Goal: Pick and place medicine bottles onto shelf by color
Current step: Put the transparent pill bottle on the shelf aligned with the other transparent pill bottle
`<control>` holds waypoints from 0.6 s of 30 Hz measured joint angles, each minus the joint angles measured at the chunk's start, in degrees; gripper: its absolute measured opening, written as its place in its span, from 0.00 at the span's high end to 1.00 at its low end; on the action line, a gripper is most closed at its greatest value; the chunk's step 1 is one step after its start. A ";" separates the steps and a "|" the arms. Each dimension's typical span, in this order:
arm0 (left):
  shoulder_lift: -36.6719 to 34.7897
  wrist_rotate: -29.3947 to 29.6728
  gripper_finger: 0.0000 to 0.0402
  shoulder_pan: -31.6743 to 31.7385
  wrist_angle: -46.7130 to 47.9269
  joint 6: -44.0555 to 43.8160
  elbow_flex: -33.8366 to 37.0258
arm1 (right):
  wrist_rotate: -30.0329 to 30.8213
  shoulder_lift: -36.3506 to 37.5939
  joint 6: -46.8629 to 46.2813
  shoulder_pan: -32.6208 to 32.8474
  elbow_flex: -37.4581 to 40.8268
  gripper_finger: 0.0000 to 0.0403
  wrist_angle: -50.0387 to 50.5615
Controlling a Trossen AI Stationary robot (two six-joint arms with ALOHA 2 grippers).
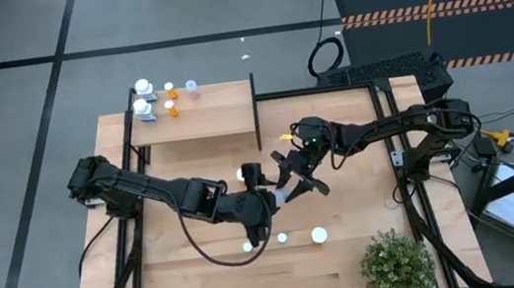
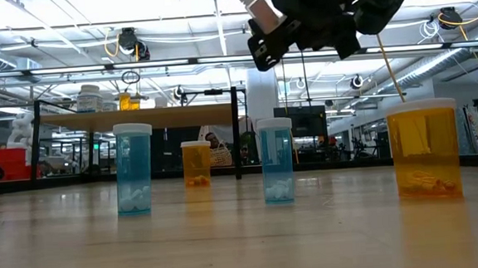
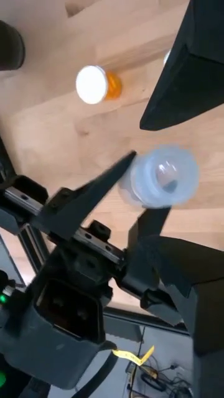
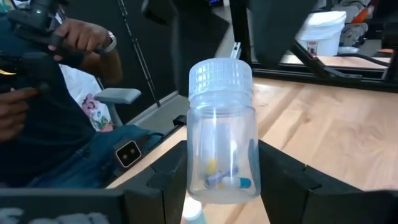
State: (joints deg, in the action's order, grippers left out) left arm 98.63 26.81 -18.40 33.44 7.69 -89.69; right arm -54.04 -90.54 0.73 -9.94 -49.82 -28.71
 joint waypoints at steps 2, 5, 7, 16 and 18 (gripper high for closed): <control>0.00 -0.21 0.31 0.01 0.60 0.57 0.00 | 0.00 0.00 0.06 0.28 0.00 0.60 0.00; 0.00 -1.65 0.38 -0.01 1.27 0.81 0.00 | -0.04 0.00 0.13 0.33 0.00 0.60 -0.24; 0.01 -1.75 0.43 -0.01 1.19 0.69 0.00 | -0.04 0.00 0.15 0.29 0.00 0.60 -0.22; 0.01 -1.34 0.53 0.35 1.50 -0.33 0.00 | 0.03 0.00 -1.11 0.18 0.00 0.60 -0.26; 0.02 -0.92 0.52 0.37 1.52 -0.56 0.00 | 0.34 0.00 -2.14 0.16 0.00 0.60 -0.66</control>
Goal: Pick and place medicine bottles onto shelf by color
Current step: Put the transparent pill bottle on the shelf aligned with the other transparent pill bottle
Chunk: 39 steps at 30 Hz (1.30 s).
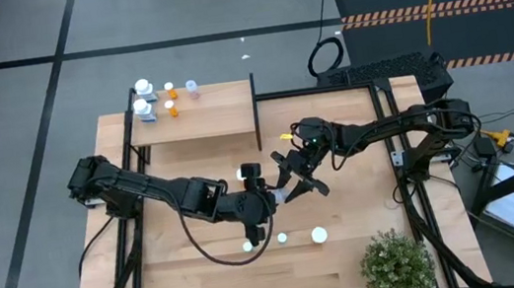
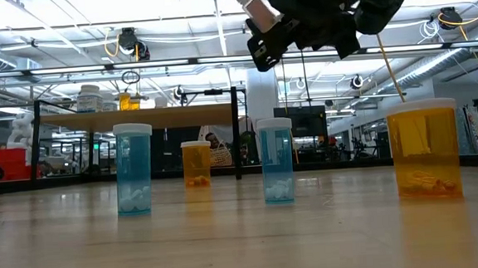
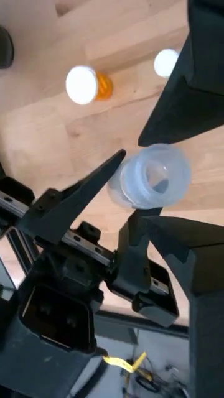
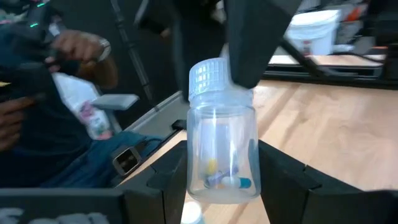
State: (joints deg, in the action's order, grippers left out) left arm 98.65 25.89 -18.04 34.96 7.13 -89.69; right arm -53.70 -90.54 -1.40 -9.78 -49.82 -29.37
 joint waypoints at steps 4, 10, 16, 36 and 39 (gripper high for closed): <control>0.84 2.93 0.47 0.01 0.36 -0.36 0.07 | 2.81 0.00 -3.30 0.00 0.00 0.60 -2.32; 0.76 4.22 0.44 -0.14 0.46 -0.67 0.11 | 2.66 0.00 -3.94 -0.02 0.00 0.60 -2.57; 0.59 4.23 0.54 -0.58 1.78 -0.90 0.11 | 2.62 0.00 -3.94 -0.02 0.00 0.60 -2.52; 0.57 4.14 0.63 -0.49 2.01 -4.63 0.11 | 2.84 0.04 -6.96 0.01 0.00 0.48 -3.17; 0.53 2.78 0.63 -0.47 2.41 -7.25 0.11 | 2.88 0.61 -6.97 -0.05 0.00 0.39 -3.04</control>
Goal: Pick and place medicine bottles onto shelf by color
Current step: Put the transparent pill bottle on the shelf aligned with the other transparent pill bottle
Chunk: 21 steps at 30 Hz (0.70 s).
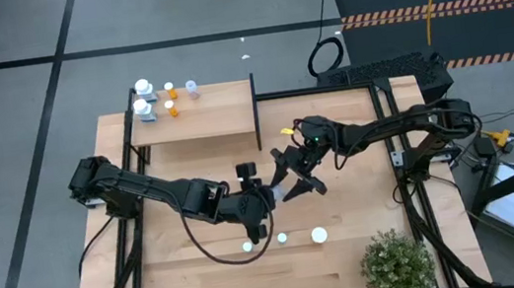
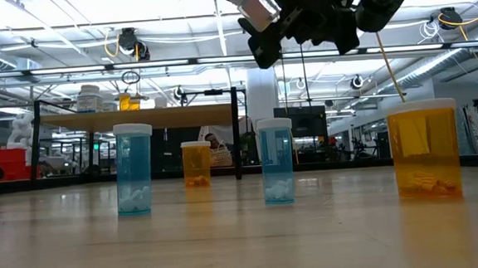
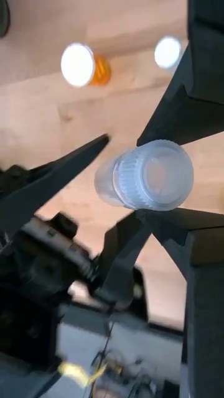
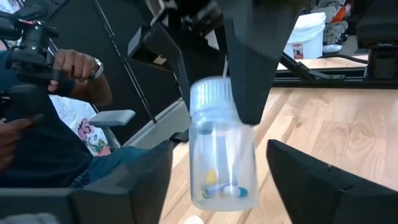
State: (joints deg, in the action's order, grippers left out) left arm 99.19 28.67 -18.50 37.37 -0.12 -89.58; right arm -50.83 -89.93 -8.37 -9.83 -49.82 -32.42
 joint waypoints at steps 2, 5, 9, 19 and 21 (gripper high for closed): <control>-0.21 -0.88 0.62 0.00 0.40 -1.90 0.00 | 0.02 0.76 0.03 -0.27 0.00 0.34 0.72; -0.73 -1.85 0.60 -0.02 0.54 -3.93 -0.05 | 0.14 2.07 0.09 -0.73 0.00 0.28 2.31; -2.09 -3.16 0.61 0.00 1.04 -6.46 -0.11 | 4.58 5.02 2.04 -1.40 -0.02 0.24 6.54; -8.46 -4.44 0.62 0.66 7.92 -16.03 -0.11 | 16.99 15.86 13.11 -2.21 0.00 0.23 27.06; -9.70 -4.43 0.61 1.27 9.70 -17.12 -0.11 | 20.28 17.65 15.36 -2.21 -0.05 0.24 30.59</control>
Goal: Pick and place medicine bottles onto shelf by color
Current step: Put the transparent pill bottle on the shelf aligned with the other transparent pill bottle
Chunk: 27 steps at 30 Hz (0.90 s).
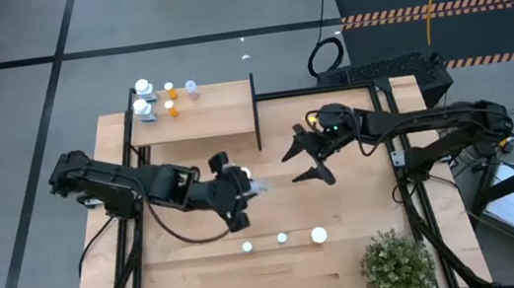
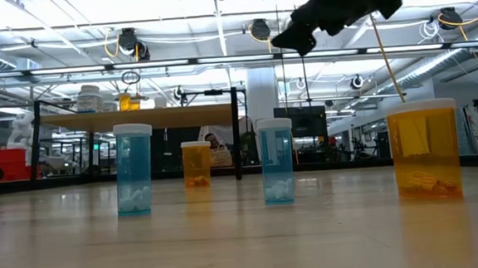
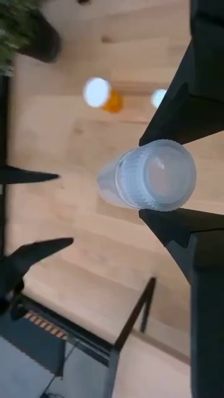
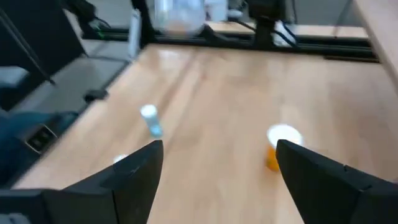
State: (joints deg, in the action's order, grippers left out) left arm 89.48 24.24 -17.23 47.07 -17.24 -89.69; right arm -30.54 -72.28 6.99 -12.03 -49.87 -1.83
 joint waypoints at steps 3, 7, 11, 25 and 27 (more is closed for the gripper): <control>-2.53 -0.07 0.61 0.96 1.92 -0.82 0.02 | 3.83 1.66 2.47 0.00 0.02 0.25 3.56; -5.55 -0.04 0.61 3.42 3.75 -2.13 -0.02 | 5.26 2.50 4.77 0.00 1.66 0.26 4.41; -7.90 -0.09 0.61 7.42 5.30 -2.28 0.02 | 5.07 2.77 6.31 0.00 5.13 0.26 0.22; -8.45 -4.38 0.61 27.80 22.20 0.96 -6.54 | 17.01 3.18 17.97 -0.02 9.01 0.26 -8.21; -8.42 -6.45 0.61 30.46 24.29 0.43 -6.54 | 17.14 3.18 19.37 -0.24 9.01 0.26 -8.55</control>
State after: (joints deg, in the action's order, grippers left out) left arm 81.06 17.79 13.23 71.36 -16.80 -96.23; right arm -13.40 -69.10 26.36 -12.27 -40.86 -10.38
